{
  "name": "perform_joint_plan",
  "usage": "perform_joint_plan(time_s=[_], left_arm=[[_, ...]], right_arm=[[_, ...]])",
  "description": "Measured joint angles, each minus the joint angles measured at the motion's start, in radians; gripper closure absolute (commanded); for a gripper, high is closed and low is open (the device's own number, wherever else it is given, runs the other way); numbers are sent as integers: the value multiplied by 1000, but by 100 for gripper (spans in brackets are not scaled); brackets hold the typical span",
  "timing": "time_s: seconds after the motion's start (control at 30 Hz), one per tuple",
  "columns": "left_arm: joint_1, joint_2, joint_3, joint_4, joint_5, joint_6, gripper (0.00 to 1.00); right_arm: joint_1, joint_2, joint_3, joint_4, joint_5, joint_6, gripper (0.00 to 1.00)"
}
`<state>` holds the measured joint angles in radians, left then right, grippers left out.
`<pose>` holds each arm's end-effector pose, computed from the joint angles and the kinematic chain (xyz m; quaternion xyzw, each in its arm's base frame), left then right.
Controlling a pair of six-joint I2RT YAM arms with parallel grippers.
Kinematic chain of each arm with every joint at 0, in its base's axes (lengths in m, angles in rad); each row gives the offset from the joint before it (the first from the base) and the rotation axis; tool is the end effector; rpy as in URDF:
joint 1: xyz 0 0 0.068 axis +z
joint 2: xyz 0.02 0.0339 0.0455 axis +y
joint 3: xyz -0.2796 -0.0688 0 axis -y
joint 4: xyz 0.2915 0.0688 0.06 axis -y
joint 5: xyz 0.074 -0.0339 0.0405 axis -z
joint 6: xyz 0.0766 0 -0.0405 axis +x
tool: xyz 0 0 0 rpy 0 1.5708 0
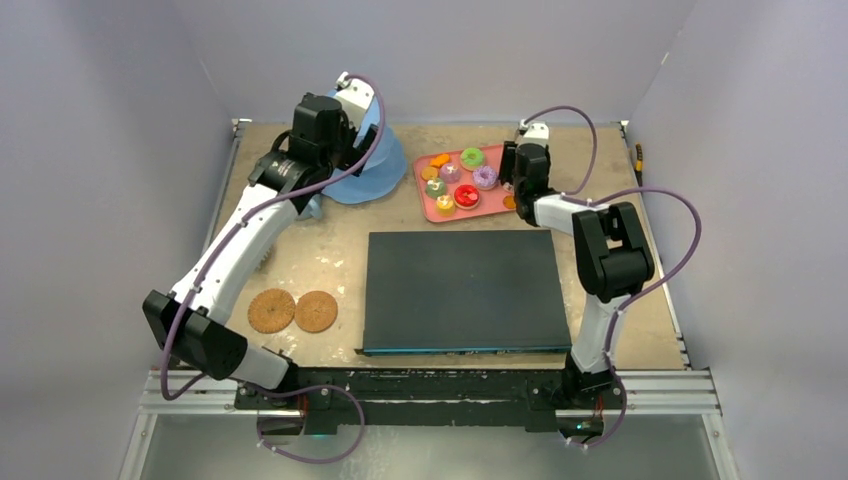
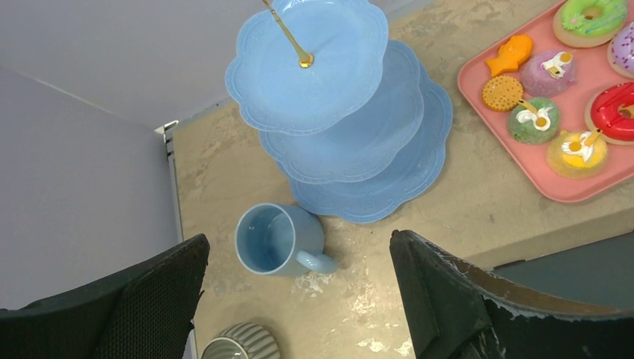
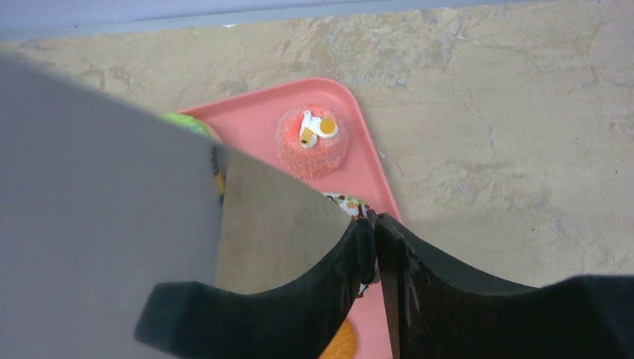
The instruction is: Serve the afternoon tea
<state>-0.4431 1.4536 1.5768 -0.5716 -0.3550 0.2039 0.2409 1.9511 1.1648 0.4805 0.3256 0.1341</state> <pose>0.3734 -0.1477 0.4233 0.1758 0.8200 0.0859 0.5379 0.5030 0.0983 0.1651 0.0532 0.7999 -0.0197 0.5975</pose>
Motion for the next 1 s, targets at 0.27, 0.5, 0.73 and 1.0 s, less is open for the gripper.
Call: perform_joint_plan(time_s=[0.27,0.5,0.73,1.0], left_arm=[[121,111,144,-15,54,-15,13],[213,272,332,-14,99,-56,14],[213,417,396,0,183,-72,31],[220,519,403,57,263,-74,41]], right_arm=[[2,-114,-45,11,-6,-20,52],[46,-295,-45,34,-42,-23,52],[109,-388,-60,27,-101,-21,52],[127,-460,-71,-13,-179,-11,53]])
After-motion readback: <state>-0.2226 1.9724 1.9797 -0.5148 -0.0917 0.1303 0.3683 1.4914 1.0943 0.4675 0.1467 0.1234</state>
